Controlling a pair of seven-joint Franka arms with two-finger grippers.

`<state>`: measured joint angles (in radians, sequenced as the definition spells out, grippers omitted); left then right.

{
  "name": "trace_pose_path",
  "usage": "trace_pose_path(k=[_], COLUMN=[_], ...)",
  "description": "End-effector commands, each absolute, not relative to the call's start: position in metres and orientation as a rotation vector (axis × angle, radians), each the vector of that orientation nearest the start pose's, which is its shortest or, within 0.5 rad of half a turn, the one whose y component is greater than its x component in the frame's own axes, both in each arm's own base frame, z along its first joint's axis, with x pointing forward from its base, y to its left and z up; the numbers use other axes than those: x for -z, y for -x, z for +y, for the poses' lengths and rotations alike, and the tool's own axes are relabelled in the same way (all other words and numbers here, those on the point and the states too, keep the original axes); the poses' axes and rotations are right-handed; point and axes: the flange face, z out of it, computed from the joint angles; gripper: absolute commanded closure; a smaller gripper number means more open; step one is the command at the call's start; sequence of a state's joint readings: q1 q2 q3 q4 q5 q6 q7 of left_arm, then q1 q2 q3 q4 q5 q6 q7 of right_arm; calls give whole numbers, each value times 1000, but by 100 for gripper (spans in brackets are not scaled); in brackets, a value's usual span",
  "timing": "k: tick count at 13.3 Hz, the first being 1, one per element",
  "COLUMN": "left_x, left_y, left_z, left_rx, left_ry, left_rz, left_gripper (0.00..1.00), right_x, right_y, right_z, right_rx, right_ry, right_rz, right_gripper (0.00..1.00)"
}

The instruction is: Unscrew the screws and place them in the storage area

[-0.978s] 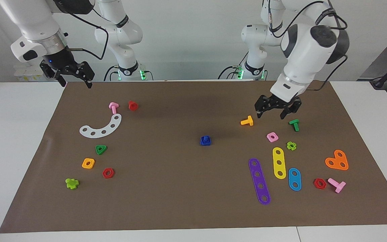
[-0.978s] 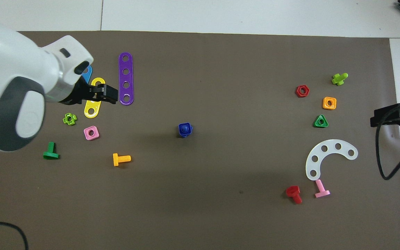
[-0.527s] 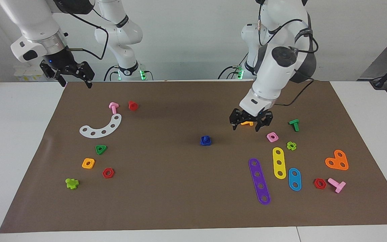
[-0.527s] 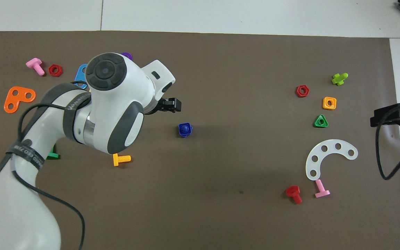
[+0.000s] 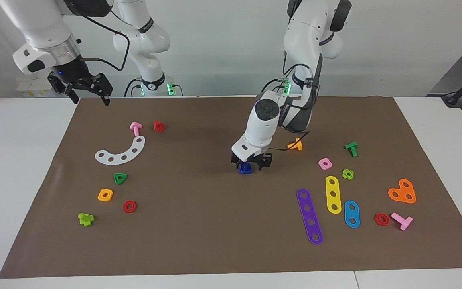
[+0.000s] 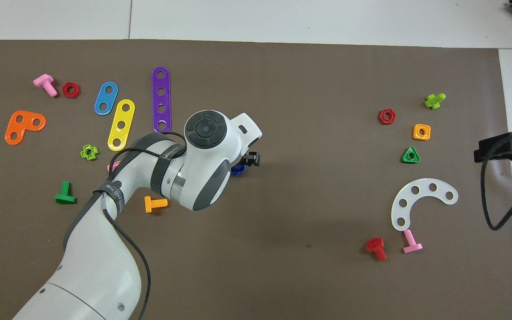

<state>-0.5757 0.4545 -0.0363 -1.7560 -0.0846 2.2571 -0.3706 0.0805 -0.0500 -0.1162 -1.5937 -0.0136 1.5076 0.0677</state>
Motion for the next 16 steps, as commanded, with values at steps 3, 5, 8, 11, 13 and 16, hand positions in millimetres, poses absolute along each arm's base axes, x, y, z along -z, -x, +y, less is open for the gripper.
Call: trace_pose_path(k=[3, 5, 8, 11, 13, 16], left_x=[-311, -311, -309, -308, -310, -320], left_y=[-523, -522, -518, -516, -519, -526], left_z=[-389, -389, -388, -388, -387, -385], left_rx=[6, 2, -20, -37, -33, -54], left_ry=[3209, 3207, 3199, 3193, 3195, 3191], left_rz=[337, 342, 346, 349, 345, 334], left_gripper=[12, 18, 32, 43, 50, 54], right_x=[-638, -638, -638, -638, -638, -638], right_y=[-526, -526, -526, -526, -526, -526], right_z=[-23, -23, -23, -23, -22, -23], right_rx=[-51, -51, -51, -49, -51, -51], right_ry=[3140, 3140, 3140, 3140, 3139, 3140], right_rz=[128, 128, 128, 130, 128, 128], right_gripper=[0, 0, 0, 0, 0, 0])
